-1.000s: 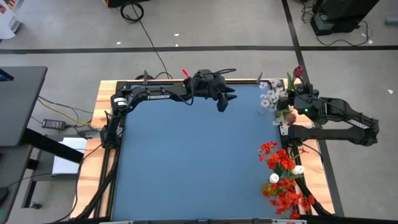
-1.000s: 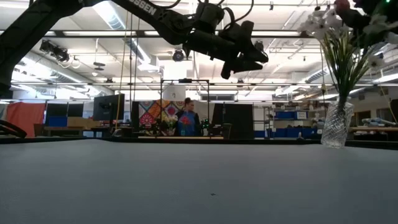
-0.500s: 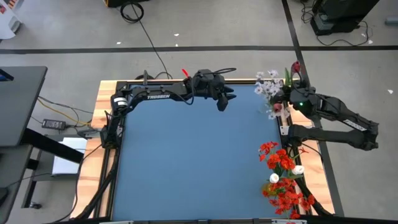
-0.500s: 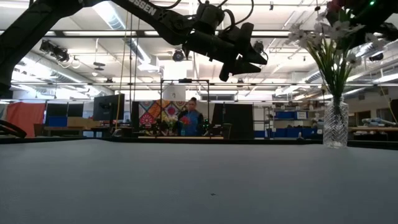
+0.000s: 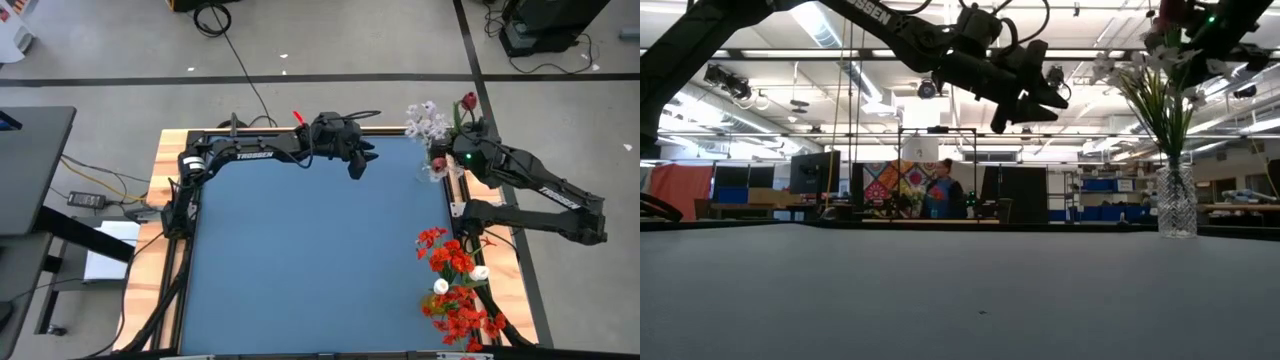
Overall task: Sort flowers into vase by color
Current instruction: Put the dark red flower into the transparent vase
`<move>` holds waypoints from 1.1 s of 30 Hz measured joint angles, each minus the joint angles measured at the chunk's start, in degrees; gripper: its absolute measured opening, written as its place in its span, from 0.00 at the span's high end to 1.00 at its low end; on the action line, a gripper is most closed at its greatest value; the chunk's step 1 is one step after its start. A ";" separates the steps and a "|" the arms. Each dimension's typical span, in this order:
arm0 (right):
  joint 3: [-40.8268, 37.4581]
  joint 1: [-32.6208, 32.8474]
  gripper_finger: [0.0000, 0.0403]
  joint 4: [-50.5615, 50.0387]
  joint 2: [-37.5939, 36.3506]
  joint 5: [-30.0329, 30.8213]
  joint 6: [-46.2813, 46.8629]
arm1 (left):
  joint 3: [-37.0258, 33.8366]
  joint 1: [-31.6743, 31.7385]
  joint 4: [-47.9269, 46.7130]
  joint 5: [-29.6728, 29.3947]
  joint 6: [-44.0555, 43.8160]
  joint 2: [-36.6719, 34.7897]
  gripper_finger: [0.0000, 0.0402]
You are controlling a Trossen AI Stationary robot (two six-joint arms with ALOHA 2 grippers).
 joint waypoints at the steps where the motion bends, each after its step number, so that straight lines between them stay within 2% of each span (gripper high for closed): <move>1: -0.03 -0.37 0.97 -0.07 0.41 -0.21 0.04 | 0.00 0.02 -0.21 0.00 0.00 0.00 0.56; 23: -0.06 -1.36 0.97 -0.81 6.20 -0.96 1.53 | 0.00 1.31 -1.31 0.00 1.51 0.00 0.56; 28: -0.06 -2.33 0.89 -0.83 5.88 -1.61 3.56 | 0.00 1.31 -1.31 0.00 1.49 0.00 0.56; 33: -0.06 -3.36 0.81 -0.83 4.20 -6.67 6.00 | 0.00 1.31 -1.35 0.02 1.46 0.00 0.56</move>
